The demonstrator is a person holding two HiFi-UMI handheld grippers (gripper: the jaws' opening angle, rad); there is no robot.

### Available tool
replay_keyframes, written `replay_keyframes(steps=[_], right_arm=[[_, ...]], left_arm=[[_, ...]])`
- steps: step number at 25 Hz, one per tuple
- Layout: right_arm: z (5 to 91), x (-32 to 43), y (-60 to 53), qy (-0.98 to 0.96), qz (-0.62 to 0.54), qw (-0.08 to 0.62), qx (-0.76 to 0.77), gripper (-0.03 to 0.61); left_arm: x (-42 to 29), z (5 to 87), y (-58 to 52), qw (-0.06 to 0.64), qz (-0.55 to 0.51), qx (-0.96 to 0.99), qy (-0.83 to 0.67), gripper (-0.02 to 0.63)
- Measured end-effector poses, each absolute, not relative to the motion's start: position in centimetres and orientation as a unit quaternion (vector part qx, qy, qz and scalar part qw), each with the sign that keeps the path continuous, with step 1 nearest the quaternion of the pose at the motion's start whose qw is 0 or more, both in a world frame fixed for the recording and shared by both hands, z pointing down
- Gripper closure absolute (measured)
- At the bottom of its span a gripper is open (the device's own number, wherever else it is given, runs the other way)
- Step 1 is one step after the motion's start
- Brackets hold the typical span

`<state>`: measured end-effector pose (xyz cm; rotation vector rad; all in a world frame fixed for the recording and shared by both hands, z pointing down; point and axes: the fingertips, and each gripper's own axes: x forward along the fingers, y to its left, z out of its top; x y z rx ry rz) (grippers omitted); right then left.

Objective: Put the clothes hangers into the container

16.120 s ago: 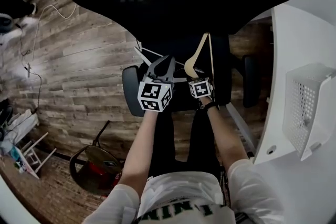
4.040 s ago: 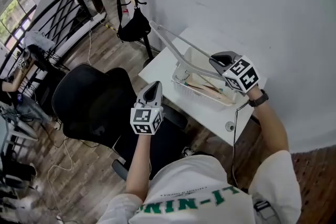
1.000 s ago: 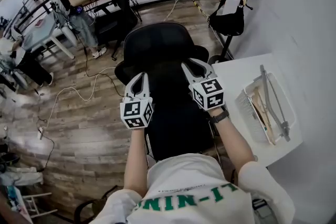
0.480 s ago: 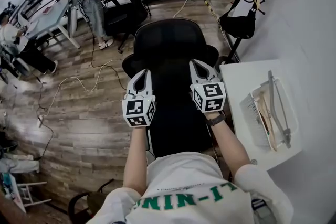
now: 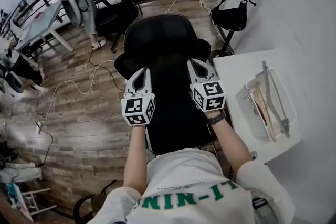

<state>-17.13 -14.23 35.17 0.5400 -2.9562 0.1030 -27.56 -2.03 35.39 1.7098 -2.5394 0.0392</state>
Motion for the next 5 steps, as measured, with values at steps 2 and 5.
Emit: replay_keyframes(steps=[2,5], right_arm=[[35.26,-16.78,-14.36,-0.981,0.035,0.069,0.180,0.563],[35.30,-16.39,-14.56,-0.981,0.035,0.070,0.180,0.563]], left_arm=[[-27.22,35.61,-2.31,0.042,0.012,0.561,-0.827,0.601],[-26.72,35.75,-2.72,0.042,0.012,0.564,-0.825,0.601]])
